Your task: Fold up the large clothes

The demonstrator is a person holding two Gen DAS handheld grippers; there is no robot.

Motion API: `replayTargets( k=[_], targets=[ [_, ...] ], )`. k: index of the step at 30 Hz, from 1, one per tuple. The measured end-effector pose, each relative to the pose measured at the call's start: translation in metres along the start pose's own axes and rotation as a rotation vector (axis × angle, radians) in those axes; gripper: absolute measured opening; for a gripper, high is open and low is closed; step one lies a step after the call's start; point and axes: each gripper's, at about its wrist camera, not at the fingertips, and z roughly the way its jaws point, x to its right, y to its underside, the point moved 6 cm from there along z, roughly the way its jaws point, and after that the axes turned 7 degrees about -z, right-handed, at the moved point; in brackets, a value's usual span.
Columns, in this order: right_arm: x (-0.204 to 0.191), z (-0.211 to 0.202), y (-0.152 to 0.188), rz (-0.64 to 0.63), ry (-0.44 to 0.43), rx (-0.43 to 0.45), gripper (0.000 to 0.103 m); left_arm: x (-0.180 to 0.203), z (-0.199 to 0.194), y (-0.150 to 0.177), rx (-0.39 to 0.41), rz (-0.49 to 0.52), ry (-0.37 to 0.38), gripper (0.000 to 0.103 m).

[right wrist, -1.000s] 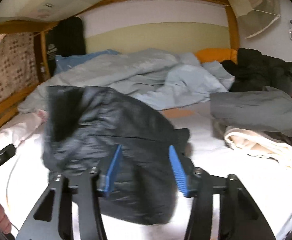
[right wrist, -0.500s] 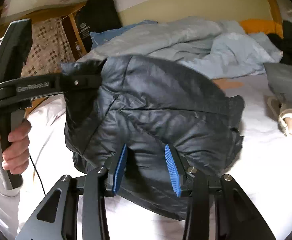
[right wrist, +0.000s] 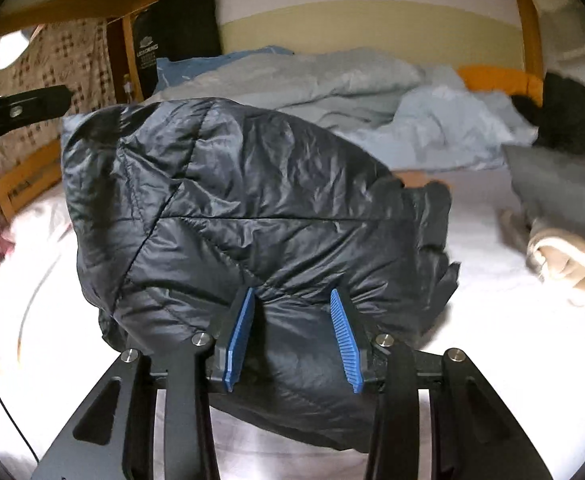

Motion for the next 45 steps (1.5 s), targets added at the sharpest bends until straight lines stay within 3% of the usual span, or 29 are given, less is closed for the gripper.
replayTargets(
  k=[3,8,10,13,16,19,22,26,31,34,40,45],
  targets=[
    [0.004,-0.003,0.0,0.003,0.002,0.006,0.043,0.005,0.031,-0.001,-0.102,-0.013,0.011,0.013],
    [0.02,-0.013,-0.008,0.039,0.021,0.022,0.043,-0.023,0.106,0.024,-0.347,-0.027,-0.103,0.005],
    [0.03,-0.02,-0.011,0.065,0.031,0.037,0.043,-0.031,0.123,0.041,-0.392,0.007,-0.129,0.005],
    [0.042,-0.017,-0.017,0.099,0.028,0.042,0.043,-0.042,0.139,0.061,-0.441,-0.059,-0.089,0.005],
    [0.046,-0.002,-0.017,0.123,0.012,0.011,0.043,-0.049,0.145,0.074,-0.465,-0.114,-0.04,0.005],
    [0.046,0.02,-0.011,0.113,0.034,-0.065,0.046,-0.049,0.155,0.085,-0.488,-0.101,-0.022,0.004],
    [0.048,0.04,-0.004,0.118,0.078,-0.138,0.065,-0.05,0.171,0.098,-0.499,-0.062,-0.045,0.004],
    [0.05,0.057,-0.004,0.131,0.021,-0.199,0.065,-0.055,0.186,0.108,-0.511,-0.072,-0.04,0.004],
    [0.046,0.088,-0.009,0.021,0.04,-0.282,0.069,-0.06,0.193,0.114,-0.509,-0.091,-0.051,0.004],
    [0.048,0.105,-0.007,0.023,0.042,-0.306,0.078,-0.059,0.196,0.118,-0.481,-0.077,-0.078,0.004],
    [0.052,0.127,0.0,0.04,0.011,-0.324,0.084,-0.064,0.206,0.12,-0.468,-0.113,-0.061,0.004],
    [0.055,0.131,0.002,0.058,-0.002,-0.347,0.086,-0.061,0.207,0.12,-0.44,-0.087,-0.099,0.004]
  ],
)
